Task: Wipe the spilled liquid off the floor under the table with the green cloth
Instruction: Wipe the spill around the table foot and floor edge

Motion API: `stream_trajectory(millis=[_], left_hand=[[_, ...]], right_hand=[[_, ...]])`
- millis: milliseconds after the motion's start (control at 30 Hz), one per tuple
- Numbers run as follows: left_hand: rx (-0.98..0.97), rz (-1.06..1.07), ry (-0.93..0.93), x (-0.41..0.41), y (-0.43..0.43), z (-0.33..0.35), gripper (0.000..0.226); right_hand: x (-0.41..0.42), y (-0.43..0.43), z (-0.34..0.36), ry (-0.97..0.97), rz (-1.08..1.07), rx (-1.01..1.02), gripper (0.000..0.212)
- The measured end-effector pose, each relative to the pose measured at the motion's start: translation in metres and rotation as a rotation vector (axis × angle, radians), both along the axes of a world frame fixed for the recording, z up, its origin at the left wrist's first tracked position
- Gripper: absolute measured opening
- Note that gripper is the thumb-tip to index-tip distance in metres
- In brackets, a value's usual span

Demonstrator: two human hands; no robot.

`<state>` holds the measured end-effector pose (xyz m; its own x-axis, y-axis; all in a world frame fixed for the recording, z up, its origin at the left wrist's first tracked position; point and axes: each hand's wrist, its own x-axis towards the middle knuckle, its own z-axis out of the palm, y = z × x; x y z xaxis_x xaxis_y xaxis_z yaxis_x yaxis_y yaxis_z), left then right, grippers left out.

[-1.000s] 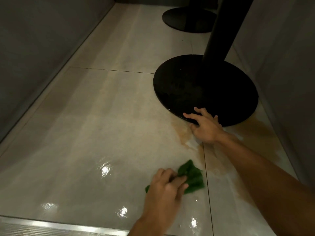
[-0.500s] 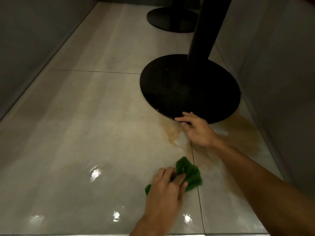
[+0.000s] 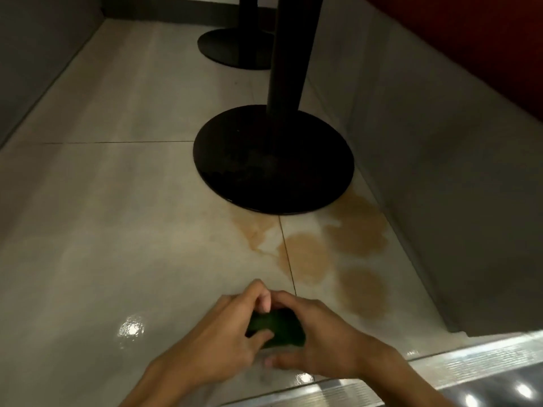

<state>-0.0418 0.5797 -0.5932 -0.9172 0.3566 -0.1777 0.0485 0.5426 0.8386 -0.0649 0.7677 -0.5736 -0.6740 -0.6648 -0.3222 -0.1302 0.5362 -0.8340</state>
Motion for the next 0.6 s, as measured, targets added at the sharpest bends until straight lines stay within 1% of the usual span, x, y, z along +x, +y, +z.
stream_trajectory(millis=[67, 133, 200, 267, 333, 367, 400, 433, 500, 533, 600], left_hand=[[0.050, -0.061, -0.001, -0.016, 0.005, 0.022, 0.031], [0.093, -0.117, 0.012, -0.030, 0.011, 0.040, 0.030], [0.146, -0.148, 0.034, -0.043, 0.021, 0.050, 0.032], [0.195, -0.127, 0.087, -0.052, 0.033, 0.049, 0.033], [0.274, -0.047, 0.103, -0.058, 0.042, 0.036, 0.039], [0.272, 0.000, 0.104, -0.060, 0.043, 0.026, 0.043], [0.214, 0.038, 0.120, -0.062, 0.042, 0.016, 0.047], [0.085, 0.062, 0.160, -0.064, 0.037, 0.004, 0.049], [-0.235, 0.068, 0.260, -0.068, 0.020, -0.020, 0.046], [-0.340, 0.072, 0.279, -0.068, 0.012, -0.031, 0.045], [-0.432, 0.070, 0.263, -0.067, -0.001, -0.047, 0.045]], right_hand=[[0.003, 0.003, 0.001, 0.075, -0.131, 0.000, 0.049], [0.003, 0.011, 0.010, 0.079, -0.233, -0.032, 0.034], [-0.001, 0.022, 0.025, 0.065, -0.299, -0.077, 0.025], [-0.007, 0.034, 0.036, 0.086, -0.360, -0.074, 0.022], [-0.015, 0.049, 0.041, 0.147, -0.455, -0.020, 0.018], [-0.019, 0.058, 0.040, 0.189, -0.514, 0.025, 0.014], [-0.021, 0.069, 0.038, 0.242, -0.579, 0.085, 0.012], [-0.024, 0.080, 0.036, 0.308, -0.646, 0.156, 0.012], [-0.025, 0.102, 0.025, 0.429, -0.772, 0.318, 0.018], [-0.024, 0.109, 0.017, 0.465, -0.826, 0.413, 0.021], [-0.023, 0.117, -0.008, 0.489, -0.888, 0.622, 0.029]])
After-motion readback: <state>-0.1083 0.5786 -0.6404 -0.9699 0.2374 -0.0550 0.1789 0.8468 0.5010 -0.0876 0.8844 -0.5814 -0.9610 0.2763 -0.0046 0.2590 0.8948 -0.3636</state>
